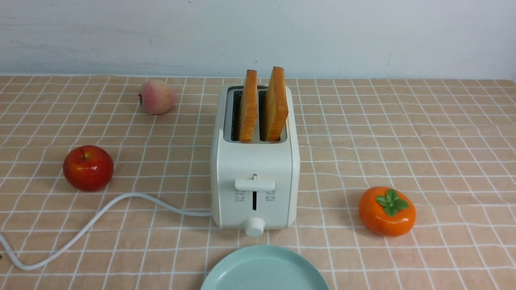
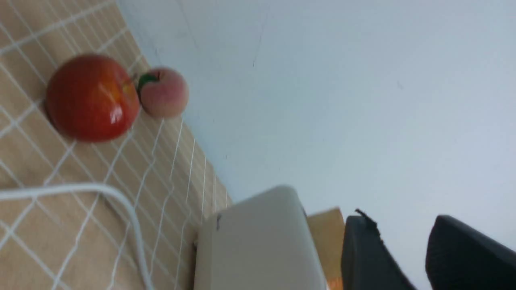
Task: Take toasted bread from bread machine on light coffee tablecloth place on plate.
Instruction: 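Reach for a toast slice standing in the toaster with the left gripper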
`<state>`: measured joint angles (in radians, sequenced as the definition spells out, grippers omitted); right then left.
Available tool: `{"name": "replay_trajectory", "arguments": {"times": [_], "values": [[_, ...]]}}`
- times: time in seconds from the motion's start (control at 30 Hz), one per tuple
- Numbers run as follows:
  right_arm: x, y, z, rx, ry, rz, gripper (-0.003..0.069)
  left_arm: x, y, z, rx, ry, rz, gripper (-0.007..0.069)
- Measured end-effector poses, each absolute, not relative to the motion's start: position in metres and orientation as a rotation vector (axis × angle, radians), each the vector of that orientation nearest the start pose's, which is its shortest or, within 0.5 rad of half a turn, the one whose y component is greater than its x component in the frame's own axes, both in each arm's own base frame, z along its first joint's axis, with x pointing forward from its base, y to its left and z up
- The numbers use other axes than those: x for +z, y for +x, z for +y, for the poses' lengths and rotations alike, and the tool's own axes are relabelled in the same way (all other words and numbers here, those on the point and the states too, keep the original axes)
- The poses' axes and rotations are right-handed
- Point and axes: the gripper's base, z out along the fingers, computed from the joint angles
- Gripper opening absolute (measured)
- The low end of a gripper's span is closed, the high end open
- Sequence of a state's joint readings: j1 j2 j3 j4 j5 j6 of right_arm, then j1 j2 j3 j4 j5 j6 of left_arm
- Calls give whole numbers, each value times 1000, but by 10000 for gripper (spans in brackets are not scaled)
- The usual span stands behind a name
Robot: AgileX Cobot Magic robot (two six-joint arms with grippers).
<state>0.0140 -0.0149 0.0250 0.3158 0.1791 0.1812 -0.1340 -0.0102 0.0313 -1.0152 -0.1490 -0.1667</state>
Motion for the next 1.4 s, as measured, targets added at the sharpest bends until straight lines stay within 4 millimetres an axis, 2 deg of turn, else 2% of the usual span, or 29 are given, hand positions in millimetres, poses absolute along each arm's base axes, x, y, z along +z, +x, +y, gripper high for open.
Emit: {"name": "replay_trajectory", "arguments": {"times": [0.07, 0.2, 0.27, 0.43, 0.53, 0.67, 0.7, 0.73, 0.77, 0.83, 0.87, 0.97, 1.03, 1.13, 1.2, 1.23, 1.27, 1.4], "values": [[196, 56, 5, 492, 417, 1568, 240, 213, 56, 8, -960, -856, 1197, 176], [211, 56, -2, 556, 511, 1369, 240, 216, 55, 10, -947, -853, 1172, -3], [215, 55, -5, 558, 529, 1309, 240, 221, 54, 9, -939, -826, 1174, -14], [224, 52, -11, 551, 556, 1182, 240, 254, 47, 8, -886, -693, 1139, -14], [237, 49, -11, 610, 585, 1121, 235, 286, 47, 2, -811, -557, 1198, -14], [275, 42, -1, 630, 482, 1215, 211, 321, 66, -13, -714, -355, 1390, -14], [292, 41, 4, 605, 429, 1308, 199, 334, 77, -21, -700, -268, 1473, -14], [294, 41, 4, 600, 422, 1323, 197, 332, 79, -22, -702, -265, 1497, -14], [306, 44, 7, 562, 389, 1434, 181, 344, 95, -31, -706, -188, 1591, -14], [321, 51, 11, 507, 355, 1631, 156, 352, 118, -42, -729, -111, 1731, -14], [328, 56, 12, 469, 330, 1772, 140, 351, 139, -50, -743, -67, 1844, -14], [330, 75, 15, 388, 260, 2082, 106, 347, 175, -64, -787, 42, 2083, -14], [324, 88, 17, 352, 201, 2286, 87, 333, 201, -72, -796, 99, 2306, -14], [312, 101, 19, 339, 142, 2466, 72, 307, 229, -73, -729, 106, 2609, -14], [306, 110, 22, 368, 104, 2542, 69, 285, 247, -64, -547, 40, 2868, -14], [304, 113, 23, 379, 89, 2552, 68, 277, 253, -62, -490, 16, 2932, -14], [304, 117, 25, 402, 67, 2553, 68, 267, 261, -55, -353, -44, 3028, -14], [306, 122, 28, 444, 38, 2510, 68, 262, 275, -54, -297, -115, 3074, -14]]}}
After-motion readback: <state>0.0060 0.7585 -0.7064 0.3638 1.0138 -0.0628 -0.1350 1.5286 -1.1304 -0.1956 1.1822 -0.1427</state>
